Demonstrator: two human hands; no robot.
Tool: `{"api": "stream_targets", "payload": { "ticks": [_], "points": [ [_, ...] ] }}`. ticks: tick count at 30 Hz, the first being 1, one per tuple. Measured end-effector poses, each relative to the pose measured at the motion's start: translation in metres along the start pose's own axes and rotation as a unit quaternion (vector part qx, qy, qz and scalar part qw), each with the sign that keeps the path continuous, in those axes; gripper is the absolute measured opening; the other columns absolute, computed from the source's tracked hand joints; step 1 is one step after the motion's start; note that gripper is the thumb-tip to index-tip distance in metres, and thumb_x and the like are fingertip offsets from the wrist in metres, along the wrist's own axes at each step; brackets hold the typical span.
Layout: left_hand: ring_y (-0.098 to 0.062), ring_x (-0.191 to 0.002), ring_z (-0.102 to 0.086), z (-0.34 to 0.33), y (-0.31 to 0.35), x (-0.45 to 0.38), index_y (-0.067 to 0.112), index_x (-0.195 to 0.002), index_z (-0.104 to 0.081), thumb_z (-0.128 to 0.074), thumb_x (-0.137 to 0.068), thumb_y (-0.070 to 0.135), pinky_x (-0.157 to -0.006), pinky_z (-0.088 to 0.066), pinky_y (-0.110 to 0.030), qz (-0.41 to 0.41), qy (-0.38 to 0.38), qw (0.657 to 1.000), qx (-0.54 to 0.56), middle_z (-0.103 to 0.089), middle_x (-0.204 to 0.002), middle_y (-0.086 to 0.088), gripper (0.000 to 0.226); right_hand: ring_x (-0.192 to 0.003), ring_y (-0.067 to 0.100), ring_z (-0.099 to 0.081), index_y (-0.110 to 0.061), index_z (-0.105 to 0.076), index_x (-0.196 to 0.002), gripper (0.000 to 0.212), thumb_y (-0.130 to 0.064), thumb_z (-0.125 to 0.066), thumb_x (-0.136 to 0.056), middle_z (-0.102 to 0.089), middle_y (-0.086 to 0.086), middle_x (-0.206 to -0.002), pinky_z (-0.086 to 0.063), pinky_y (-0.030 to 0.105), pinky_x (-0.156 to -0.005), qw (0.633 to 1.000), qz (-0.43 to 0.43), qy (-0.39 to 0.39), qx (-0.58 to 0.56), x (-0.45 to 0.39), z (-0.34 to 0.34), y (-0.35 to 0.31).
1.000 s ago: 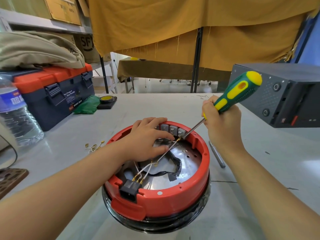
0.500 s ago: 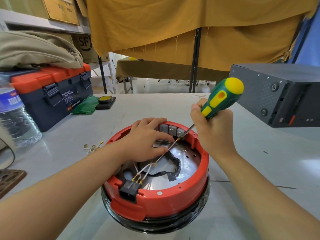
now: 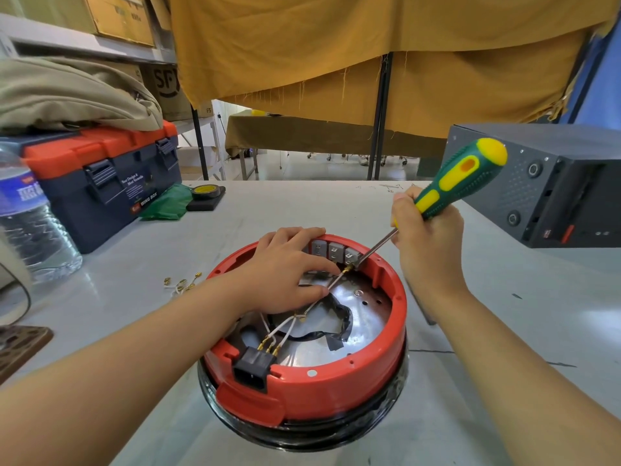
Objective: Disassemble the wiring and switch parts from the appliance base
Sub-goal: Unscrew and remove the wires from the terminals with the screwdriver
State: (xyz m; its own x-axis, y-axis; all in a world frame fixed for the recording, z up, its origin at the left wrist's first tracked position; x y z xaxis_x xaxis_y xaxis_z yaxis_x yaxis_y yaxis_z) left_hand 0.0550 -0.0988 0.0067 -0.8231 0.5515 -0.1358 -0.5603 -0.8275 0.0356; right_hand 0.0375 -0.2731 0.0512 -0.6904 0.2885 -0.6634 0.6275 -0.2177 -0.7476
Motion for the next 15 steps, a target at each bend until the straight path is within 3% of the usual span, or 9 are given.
{"api": "stream_targets", "payload": {
  "ticks": [4,7,11,15],
  "points": [
    [-0.021,-0.140,-0.008,0.000,0.000,0.000,0.053,-0.126,-0.047,-0.048,-0.089,0.051,-0.113,-0.009,-0.046,-0.001,0.000,1.000,0.001,-0.009,-0.155,0.010,0.037,-0.046,0.010,-0.039,-0.011,-0.045,-0.056,0.029,-0.028,-0.050,-0.078,-0.039,-0.003,-0.047,-0.036,0.026,-0.047,0.998,-0.054,-0.010,-0.016,0.005,-0.008,0.011],
    [-0.020,-0.140,-0.009,0.001,-0.001,0.000,0.053,-0.124,-0.048,-0.050,-0.089,0.050,-0.113,-0.009,-0.045,0.002,0.004,1.000,0.011,-0.010,-0.155,0.012,0.035,-0.045,0.008,-0.041,-0.008,-0.048,-0.057,0.030,-0.028,-0.051,-0.079,-0.041,-0.003,-0.047,-0.038,0.025,-0.047,0.999,-0.038,-0.025,0.003,0.007,-0.011,0.009],
    [-0.020,-0.140,-0.009,0.001,0.001,0.000,0.053,-0.123,-0.048,-0.050,-0.088,0.049,-0.113,-0.009,-0.044,0.004,0.003,1.000,0.011,-0.010,-0.155,0.011,0.035,-0.045,0.007,-0.039,-0.017,-0.043,-0.053,0.029,-0.027,-0.051,-0.079,-0.039,-0.010,-0.043,-0.036,0.021,-0.046,0.999,-0.042,0.003,-0.022,0.002,0.000,0.008],
    [-0.019,-0.140,-0.010,0.002,0.000,0.001,0.052,-0.123,-0.049,-0.051,-0.088,0.049,-0.113,-0.009,-0.044,0.004,0.008,1.000,0.016,-0.011,-0.155,0.011,0.035,-0.047,0.012,-0.040,-0.009,-0.045,-0.054,0.033,-0.026,-0.050,-0.082,-0.040,0.002,-0.047,-0.035,0.025,-0.049,1.000,0.011,0.020,0.003,0.002,0.004,-0.001]
  ]
}}
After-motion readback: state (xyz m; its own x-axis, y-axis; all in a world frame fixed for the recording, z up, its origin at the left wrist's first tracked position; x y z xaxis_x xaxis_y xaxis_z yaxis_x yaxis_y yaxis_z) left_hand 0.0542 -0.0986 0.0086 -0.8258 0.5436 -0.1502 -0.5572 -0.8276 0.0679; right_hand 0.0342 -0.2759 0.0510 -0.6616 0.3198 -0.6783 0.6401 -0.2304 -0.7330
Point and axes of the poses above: each hand's wrist, its own x-axis away from the middle knuckle, its own z-axis out of the back of the hand, y = z × x, the point moved 6 cm from there along -x, towards the middle knuckle
